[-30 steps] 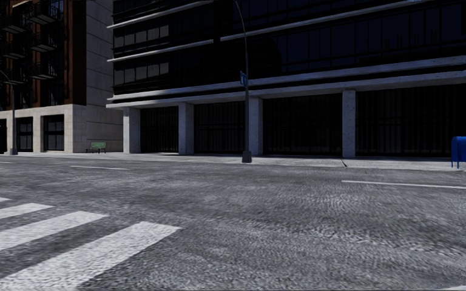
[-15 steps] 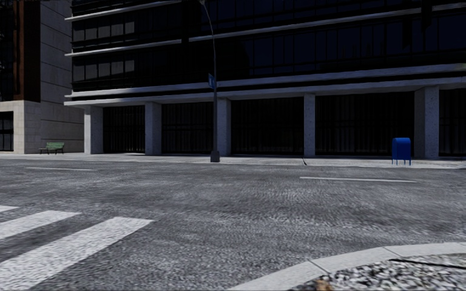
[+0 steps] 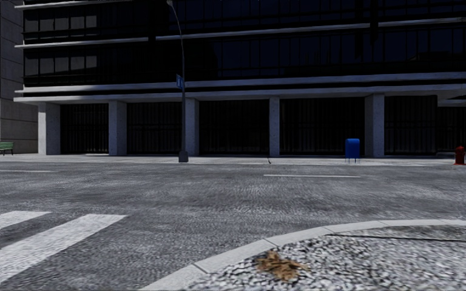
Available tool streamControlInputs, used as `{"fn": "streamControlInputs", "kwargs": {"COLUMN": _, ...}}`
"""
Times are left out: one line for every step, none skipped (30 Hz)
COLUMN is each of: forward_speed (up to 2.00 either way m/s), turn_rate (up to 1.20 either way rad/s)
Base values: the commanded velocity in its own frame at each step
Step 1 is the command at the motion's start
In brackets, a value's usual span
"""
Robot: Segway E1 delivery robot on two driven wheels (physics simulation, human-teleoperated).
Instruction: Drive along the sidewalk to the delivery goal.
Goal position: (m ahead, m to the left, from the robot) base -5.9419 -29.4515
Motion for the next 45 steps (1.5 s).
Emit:
{"fn": "streamControlInputs", "kwargs": {"forward_speed": -0.64, "turn_rate": -0.41}}
{"fn": "streamControlInputs", "kwargs": {"forward_speed": -0.64, "turn_rate": -0.41}}
{"fn": "streamControlInputs", "kwargs": {"forward_speed": -0.64, "turn_rate": -0.41}}
{"fn": "streamControlInputs", "kwargs": {"forward_speed": -0.64, "turn_rate": -0.41}}
{"fn": "streamControlInputs", "kwargs": {"forward_speed": -0.64, "turn_rate": -0.41}}
{"fn": "streamControlInputs", "kwargs": {"forward_speed": -0.64, "turn_rate": -0.41}}
{"fn": "streamControlInputs", "kwargs": {"forward_speed": -0.64, "turn_rate": -0.41}}
{"fn": "streamControlInputs", "kwargs": {"forward_speed": -0.64, "turn_rate": -0.41}}
{"fn": "streamControlInputs", "kwargs": {"forward_speed": -0.64, "turn_rate": -0.41}}
{"fn": "streamControlInputs", "kwargs": {"forward_speed": -0.64, "turn_rate": -0.41}}
{"fn": "streamControlInputs", "kwargs": {"forward_speed": -0.64, "turn_rate": -0.41}}
{"fn": "streamControlInputs", "kwargs": {"forward_speed": -0.64, "turn_rate": -0.41}}
{"fn": "streamControlInputs", "kwargs": {"forward_speed": -0.64, "turn_rate": -0.41}}
{"fn": "streamControlInputs", "kwargs": {"forward_speed": -0.64, "turn_rate": -0.41}}
{"fn": "streamControlInputs", "kwargs": {"forward_speed": -0.64, "turn_rate": -0.41}}
{"fn": "streamControlInputs", "kwargs": {"forward_speed": -0.64, "turn_rate": -0.41}}
{"fn": "streamControlInputs", "kwargs": {"forward_speed": -0.64, "turn_rate": -0.41}}
{"fn": "streamControlInputs", "kwargs": {"forward_speed": -0.64, "turn_rate": -0.41}}
{"fn": "streamControlInputs", "kwargs": {"forward_speed": -0.61, "turn_rate": -0.41}}
{"fn": "streamControlInputs", "kwargs": {"forward_speed": -0.61, "turn_rate": -0.41}}
{"fn": "streamControlInputs", "kwargs": {"forward_speed": 0.00, "turn_rate": -0.41}}
{"fn": "streamControlInputs", "kwargs": {"forward_speed": 0.00, "turn_rate": -0.41}}
{"fn": "streamControlInputs", "kwargs": {"forward_speed": 0.00, "turn_rate": -0.41}}
{"fn": "streamControlInputs", "kwargs": {"forward_speed": 0.00, "turn_rate": -0.41}}
{"fn": "streamControlInputs", "kwargs": {"forward_speed": 0.00, "turn_rate": -0.41}}
{"fn": "streamControlInputs", "kwargs": {"forward_speed": 0.00, "turn_rate": 0.00}}
{"fn": "streamControlInputs", "kwargs": {"forward_speed": 0.00, "turn_rate": 0.00}}
{"fn": "streamControlInputs", "kwargs": {"forward_speed": 0.00, "turn_rate": 0.00}}
{"fn": "streamControlInputs", "kwargs": {"forward_speed": 0.00, "turn_rate": 0.00}}
{"fn": "streamControlInputs", "kwargs": {"forward_speed": 0.00, "turn_rate": 0.00}}
{"fn": "streamControlInputs", "kwargs": {"forward_speed": 0.00, "turn_rate": 0.00}}
{"fn": "streamControlInputs", "kwargs": {"forward_speed": 0.00, "turn_rate": 0.00}}
{"fn": "streamControlInputs", "kwargs": {"forward_speed": 0.00, "turn_rate": 0.00}}
{"fn": "streamControlInputs", "kwargs": {"forward_speed": 0.00, "turn_rate": 0.00}}
{"fn": "streamControlInputs", "kwargs": {"forward_speed": 0.00, "turn_rate": 0.00}}
{"fn": "streamControlInputs", "kwargs": {"forward_speed": 0.00, "turn_rate": 0.00}}
{"fn": "streamControlInputs", "kwargs": {"forward_speed": 0.00, "turn_rate": 0.00}}
{"fn": "streamControlInputs", "kwargs": {"forward_speed": 0.00, "turn_rate": 0.00}}
{"fn": "streamControlInputs", "kwargs": {"forward_speed": 0.71, "turn_rate": 0.00}}
{"fn": "streamControlInputs", "kwargs": {"forward_speed": 1.30, "turn_rate": 0.00}}
{"fn": "streamControlInputs", "kwargs": {"forward_speed": 1.32, "turn_rate": 0.00}}
{"fn": "streamControlInputs", "kwargs": {"forward_speed": 1.33, "turn_rate": 0.00}}
{"fn": "streamControlInputs", "kwargs": {"forward_speed": 1.34, "turn_rate": 0.00}}
{"fn": "streamControlInputs", "kwargs": {"forward_speed": 1.34, "turn_rate": 0.00}}
{"fn": "streamControlInputs", "kwargs": {"forward_speed": 1.34, "turn_rate": 0.00}}
